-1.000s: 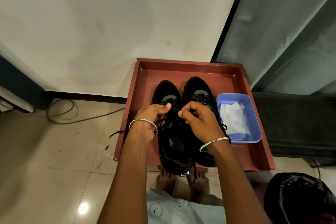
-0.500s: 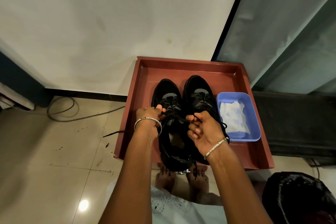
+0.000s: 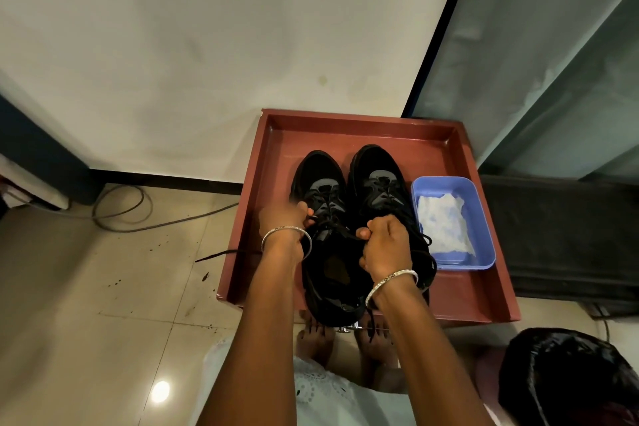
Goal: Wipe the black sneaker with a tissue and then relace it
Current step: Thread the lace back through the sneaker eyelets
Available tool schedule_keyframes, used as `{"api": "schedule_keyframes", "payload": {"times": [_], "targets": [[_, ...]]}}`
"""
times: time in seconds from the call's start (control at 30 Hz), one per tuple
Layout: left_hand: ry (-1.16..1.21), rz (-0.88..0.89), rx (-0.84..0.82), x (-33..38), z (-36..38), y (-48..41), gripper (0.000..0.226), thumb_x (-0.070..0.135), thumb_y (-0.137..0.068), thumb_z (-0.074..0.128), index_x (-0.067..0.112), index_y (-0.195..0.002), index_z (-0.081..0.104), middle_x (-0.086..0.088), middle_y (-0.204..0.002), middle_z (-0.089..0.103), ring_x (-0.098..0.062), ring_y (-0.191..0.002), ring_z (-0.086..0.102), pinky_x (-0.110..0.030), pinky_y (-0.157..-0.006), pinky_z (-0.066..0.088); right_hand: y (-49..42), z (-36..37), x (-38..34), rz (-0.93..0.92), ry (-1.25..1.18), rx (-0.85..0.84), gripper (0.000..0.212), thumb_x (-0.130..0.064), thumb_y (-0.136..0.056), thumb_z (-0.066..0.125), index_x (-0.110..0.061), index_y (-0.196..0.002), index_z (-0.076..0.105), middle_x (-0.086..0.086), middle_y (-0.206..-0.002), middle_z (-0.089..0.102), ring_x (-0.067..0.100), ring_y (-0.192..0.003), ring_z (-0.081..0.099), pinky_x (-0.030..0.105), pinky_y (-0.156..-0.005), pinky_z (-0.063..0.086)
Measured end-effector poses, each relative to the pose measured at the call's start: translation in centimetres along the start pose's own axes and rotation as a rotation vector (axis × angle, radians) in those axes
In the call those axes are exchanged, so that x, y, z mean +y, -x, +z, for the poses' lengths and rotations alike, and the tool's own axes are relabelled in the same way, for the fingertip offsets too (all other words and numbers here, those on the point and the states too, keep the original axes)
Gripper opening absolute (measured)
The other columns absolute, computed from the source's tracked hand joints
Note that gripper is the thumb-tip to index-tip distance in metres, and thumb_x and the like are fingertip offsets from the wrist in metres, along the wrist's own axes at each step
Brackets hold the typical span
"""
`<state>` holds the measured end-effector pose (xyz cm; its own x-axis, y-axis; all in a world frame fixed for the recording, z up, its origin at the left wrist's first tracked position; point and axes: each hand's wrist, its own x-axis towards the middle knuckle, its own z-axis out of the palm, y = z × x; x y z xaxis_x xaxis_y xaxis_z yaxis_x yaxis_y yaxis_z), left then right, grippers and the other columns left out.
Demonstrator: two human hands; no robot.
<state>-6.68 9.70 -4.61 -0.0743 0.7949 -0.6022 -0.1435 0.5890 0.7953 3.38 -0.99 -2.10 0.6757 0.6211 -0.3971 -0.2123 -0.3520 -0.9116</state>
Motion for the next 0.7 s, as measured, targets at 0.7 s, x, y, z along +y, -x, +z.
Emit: {"api": "schedule_keyframes", "payload": {"times": [0.7], "targets": [[-0.909,0.771,-0.105,-4.0,-6.1,12.9,0.017,0.027,-0.089,0.068,0.019,-0.104,0.064,-0.007,-0.117,0.057,-0.032,-0.102,0.061,-0.043,-0.082,0.052,7.5,-8.8,1.6,-0.442,0.66,0.269,0.028,-0.011,-0.074,0.077,-0.016,-0.1,0.069,0.01,-0.103,0.067,0.032,-0.098,0.061,0.041,-0.084,0.054]]}}
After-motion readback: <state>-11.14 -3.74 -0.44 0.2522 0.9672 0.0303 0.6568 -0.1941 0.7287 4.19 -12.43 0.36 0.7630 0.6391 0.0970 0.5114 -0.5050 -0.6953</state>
